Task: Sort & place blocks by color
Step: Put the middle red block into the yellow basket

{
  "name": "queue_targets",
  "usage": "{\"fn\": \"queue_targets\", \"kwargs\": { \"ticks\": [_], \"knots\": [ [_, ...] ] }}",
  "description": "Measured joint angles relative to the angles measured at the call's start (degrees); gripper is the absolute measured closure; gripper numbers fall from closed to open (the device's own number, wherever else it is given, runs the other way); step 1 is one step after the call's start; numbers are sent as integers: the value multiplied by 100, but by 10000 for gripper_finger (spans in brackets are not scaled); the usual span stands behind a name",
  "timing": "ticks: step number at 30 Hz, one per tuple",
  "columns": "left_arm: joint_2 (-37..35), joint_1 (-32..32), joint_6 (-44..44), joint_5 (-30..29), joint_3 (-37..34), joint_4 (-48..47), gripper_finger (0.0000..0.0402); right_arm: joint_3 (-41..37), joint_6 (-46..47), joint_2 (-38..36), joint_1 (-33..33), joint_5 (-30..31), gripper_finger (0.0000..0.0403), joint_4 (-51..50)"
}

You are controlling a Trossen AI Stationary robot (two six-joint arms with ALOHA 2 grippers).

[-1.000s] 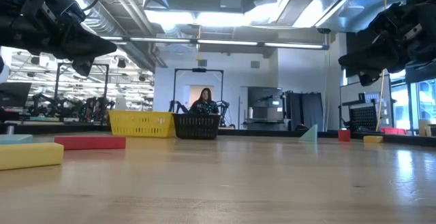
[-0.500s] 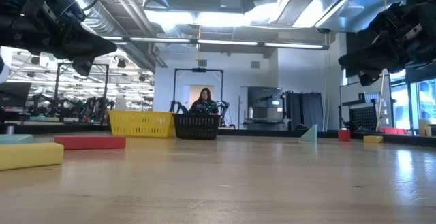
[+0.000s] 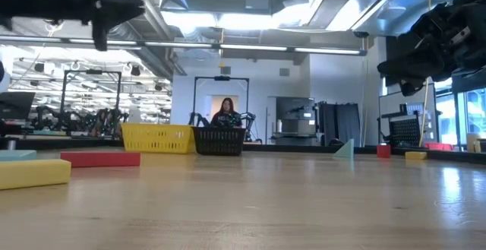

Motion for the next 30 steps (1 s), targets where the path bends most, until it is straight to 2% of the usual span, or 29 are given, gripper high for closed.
{"fn": "queue_targets", "kwargs": {
  "ticks": [5, 12, 17, 20, 24, 26, 30],
  "knots": [
    [1277, 0, -87, 226, 1025, -473, 263, -1, 0, 0, 1, 1, 389, 1],
    [2317, 0, 103, 1253, 2503, -2524, 187, -2, 0, 0, -1, 2, 389, -1],
    [2590, 0, 360, 1763, 3033, -2901, 171, -2, 0, -2, 1, 0, 389, 1],
    [2598, 0, 414, 1796, 3115, -2831, 173, -4, 89, 2, 1, 3, 389, 182],
    [2603, 0, 66, 1735, 3114, -2841, 174, -4, 2105, -4, 0, 78, 389, 1490],
    [2600, -27, 51, 1723, 3114, -2831, 174, -2, 2756, -1, -1, 493, 389, 2127],
    [2600, -127, 69, 1657, 3114, -2834, 174, -2, 3227, 6, 1, 847, 389, 3175]
  ]
}}
